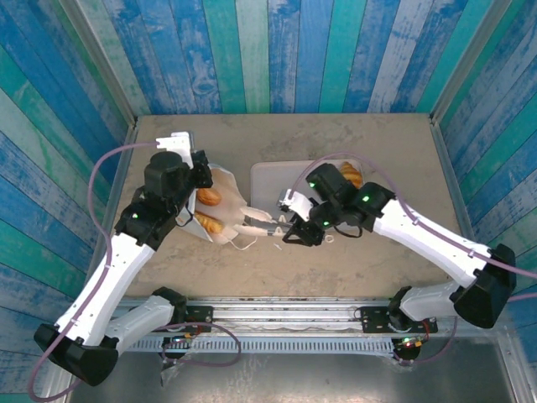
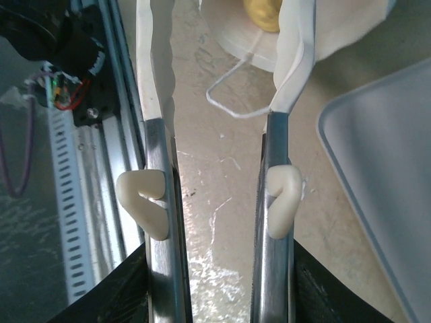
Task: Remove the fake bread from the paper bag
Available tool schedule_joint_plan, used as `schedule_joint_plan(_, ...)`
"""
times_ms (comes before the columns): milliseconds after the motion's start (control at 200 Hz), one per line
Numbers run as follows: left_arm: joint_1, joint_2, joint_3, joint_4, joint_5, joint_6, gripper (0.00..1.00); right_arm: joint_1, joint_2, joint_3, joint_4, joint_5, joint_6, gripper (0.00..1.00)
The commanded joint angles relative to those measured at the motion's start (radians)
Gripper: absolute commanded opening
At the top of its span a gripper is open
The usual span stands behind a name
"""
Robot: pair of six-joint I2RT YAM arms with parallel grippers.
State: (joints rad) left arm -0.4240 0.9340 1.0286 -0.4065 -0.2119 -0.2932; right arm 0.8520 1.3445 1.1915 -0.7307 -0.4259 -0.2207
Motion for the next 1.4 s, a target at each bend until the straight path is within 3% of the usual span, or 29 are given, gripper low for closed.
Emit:
schedule_joint_plan(0, -0.003, -0.014, 0.015, -0.012, -0.025, -0.018, 0.00, 0.073, 0.057, 0.031, 0.079, 0.137, -0.060, 0.45)
schedule_joint_plan(70, -0.004, -0.014, 0.011, -0.008, -0.024, -0.027, 0.00, 0.107, 0.118, 0.060, 0.084, 0.215, -0.067, 0.44)
schedule_joint_plan(346, -0.004, -0.005, 0.009, 0.016, -0.020, -0.046, 0.00, 0.179, 0.363, 0.241, -0.008, 0.335, -0.091, 0.45)
schedule_joint_plan(656, -0.004, 0.020, 0.027, 0.060, 0.022, -0.050, 0.00, 0.190, 0.541, 0.397, -0.052, 0.421, -0.111, 0.47)
schedule_joint_plan(811, -0.004, 0.024, 0.018, 0.084, 0.028, -0.052, 0.00, 0.190, 0.598, 0.482, -0.110, 0.388, -0.092, 0.44)
schedule_joint_plan(982, -0.003, 0.031, -0.003, 0.100, 0.017, -0.067, 0.00, 0.178, 0.547, 0.485, -0.156, 0.354, -0.053, 0.34)
schedule_joint_plan(1222, -0.003, 0.058, -0.007, 0.127, 0.013, -0.075, 0.00, 0.078, 0.378, 0.373, -0.151, 0.124, 0.012, 0.33)
schedule_joint_plan(1392, -0.004, 0.065, -0.009, 0.143, 0.024, -0.075, 0.00, 0.058, 0.293, 0.295, -0.162, 0.088, 0.019, 0.33)
